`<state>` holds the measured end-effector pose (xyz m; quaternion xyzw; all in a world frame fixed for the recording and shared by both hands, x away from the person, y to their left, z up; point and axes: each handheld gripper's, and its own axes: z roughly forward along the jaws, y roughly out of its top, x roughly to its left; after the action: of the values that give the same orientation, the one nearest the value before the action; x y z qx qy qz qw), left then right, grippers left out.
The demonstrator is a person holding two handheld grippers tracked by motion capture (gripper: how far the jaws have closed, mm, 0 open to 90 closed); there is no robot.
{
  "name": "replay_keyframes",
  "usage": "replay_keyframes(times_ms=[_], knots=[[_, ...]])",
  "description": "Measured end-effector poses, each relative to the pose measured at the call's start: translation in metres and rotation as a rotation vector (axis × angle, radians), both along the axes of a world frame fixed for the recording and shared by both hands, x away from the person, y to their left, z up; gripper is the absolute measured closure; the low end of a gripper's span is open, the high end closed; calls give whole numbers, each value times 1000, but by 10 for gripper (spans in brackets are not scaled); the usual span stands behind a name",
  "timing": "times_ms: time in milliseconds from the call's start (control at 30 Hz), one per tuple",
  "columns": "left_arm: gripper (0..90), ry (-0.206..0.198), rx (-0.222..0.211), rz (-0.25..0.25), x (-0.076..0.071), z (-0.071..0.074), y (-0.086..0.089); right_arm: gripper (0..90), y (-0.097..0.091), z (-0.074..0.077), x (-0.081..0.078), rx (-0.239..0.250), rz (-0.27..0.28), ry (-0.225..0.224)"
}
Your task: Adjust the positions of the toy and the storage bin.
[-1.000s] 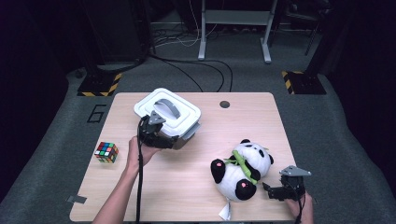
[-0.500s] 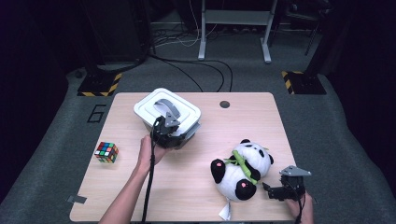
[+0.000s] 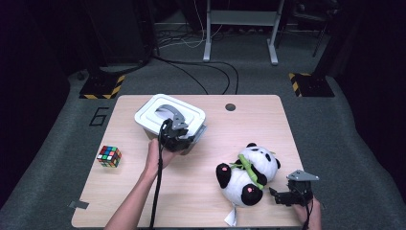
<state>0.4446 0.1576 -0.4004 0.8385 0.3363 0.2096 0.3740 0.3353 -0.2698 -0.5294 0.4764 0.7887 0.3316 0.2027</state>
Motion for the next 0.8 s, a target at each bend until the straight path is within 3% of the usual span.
replay_keyframes(times_ms=[100,167,267,333,400,500,800], knots=[[575,2,-6,-4,0,0,0,3,0,0,0,1,-2,2],[498,-2,-4,22,1,0,2,2,0,0,0,1,-2,2],[446,0,-65,43,4,1,10,2,0,0,0,2,-3,2],[396,-25,-73,68,4,4,15,2,0,0,0,1,-2,2],[377,-35,-106,86,6,7,20,2,0,0,0,1,-2,2],[355,-38,-118,112,13,8,24,2,0,0,0,1,-2,2],[358,-25,-118,171,36,5,30,3,0,0,0,1,-2,2]])
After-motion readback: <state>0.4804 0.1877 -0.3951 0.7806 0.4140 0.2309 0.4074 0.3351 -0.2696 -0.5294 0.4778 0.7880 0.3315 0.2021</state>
